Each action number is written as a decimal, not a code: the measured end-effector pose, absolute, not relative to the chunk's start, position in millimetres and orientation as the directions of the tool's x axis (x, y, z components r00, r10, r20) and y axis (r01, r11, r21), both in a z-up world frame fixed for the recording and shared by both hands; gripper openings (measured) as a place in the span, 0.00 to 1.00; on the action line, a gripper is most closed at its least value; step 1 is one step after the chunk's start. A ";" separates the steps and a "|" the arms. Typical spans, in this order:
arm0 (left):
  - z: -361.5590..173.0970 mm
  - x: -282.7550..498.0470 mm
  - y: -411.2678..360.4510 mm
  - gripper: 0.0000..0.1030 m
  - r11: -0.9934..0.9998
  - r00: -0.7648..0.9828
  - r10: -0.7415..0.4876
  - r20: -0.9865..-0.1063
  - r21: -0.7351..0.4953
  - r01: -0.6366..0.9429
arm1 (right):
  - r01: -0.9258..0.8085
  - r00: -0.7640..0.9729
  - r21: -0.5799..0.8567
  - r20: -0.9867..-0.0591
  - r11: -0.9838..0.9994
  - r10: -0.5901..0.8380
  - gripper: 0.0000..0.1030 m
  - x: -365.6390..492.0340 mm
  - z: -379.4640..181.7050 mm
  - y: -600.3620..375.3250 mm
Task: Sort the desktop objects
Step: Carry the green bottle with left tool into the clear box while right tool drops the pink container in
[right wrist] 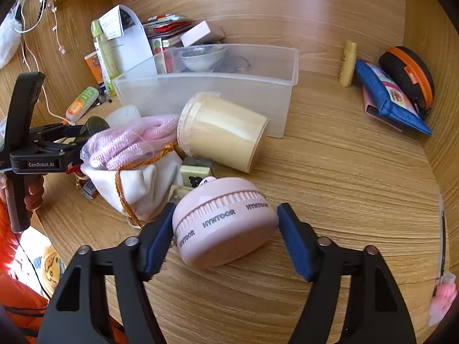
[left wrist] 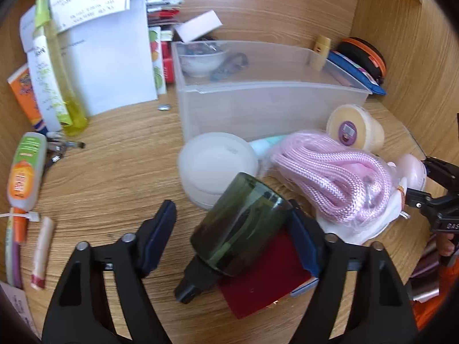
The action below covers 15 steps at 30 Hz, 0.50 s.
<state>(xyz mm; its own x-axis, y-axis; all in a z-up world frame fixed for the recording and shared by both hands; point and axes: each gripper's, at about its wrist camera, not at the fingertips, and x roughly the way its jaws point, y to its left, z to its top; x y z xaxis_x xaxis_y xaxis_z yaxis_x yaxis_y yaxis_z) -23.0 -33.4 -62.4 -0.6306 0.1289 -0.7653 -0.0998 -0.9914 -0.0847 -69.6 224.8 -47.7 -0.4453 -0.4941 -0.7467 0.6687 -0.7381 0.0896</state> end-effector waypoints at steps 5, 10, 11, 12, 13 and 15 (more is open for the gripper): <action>-61.9 -22.7 -32.2 0.54 -0.989 -0.633 0.146 -0.761 -0.109 -0.097 | 0.673 -0.456 0.080 -0.738 -0.736 -0.497 0.61 -70.0 -48.0 225.8; -56.5 -15.4 -33.7 0.49 -0.995 -0.656 0.094 -0.749 -0.095 -0.035 | 0.663 -0.465 0.093 -0.726 -0.742 -0.507 0.61 -73.0 -43.9 231.8; -54.1 -13.9 -34.3 0.49 -0.995 -0.662 0.088 -0.744 -0.092 -0.028 | 0.658 -0.472 0.100 -0.718 -0.747 -0.512 0.61 -74.2 -40.8 234.3; -51.3 -12.6 -35.2 0.49 -0.996 -0.669 0.084 -0.739 -0.091 -0.024 | 0.655 -0.475 0.105 -0.712 -0.748 -0.517 0.61 -74.9 -38.1 235.1; -47.1 -11.3 -36.4 0.48 -0.996 -0.679 0.081 -0.730 -0.091 -0.020 | 0.653 -0.480 0.110 -0.705 -0.749 -0.522 0.62 -75.8 -34.8 236.5; -40.8 -9.1 -37.6 0.48 -0.995 -0.691 0.075 -0.719 -0.094 -0.009 | 0.653 -0.492 0.113 -0.688 -0.749 -0.533 0.61 -77.2 -26.8 239.1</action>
<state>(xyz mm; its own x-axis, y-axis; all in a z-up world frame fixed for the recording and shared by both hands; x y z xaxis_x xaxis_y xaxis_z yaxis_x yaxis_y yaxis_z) -9.1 -37.6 -40.8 -0.6911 0.0746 -0.7189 -0.0093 -0.9955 -0.0944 -77.2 239.1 -26.8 -0.4925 -0.5328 -0.6882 0.6525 -0.7493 0.1131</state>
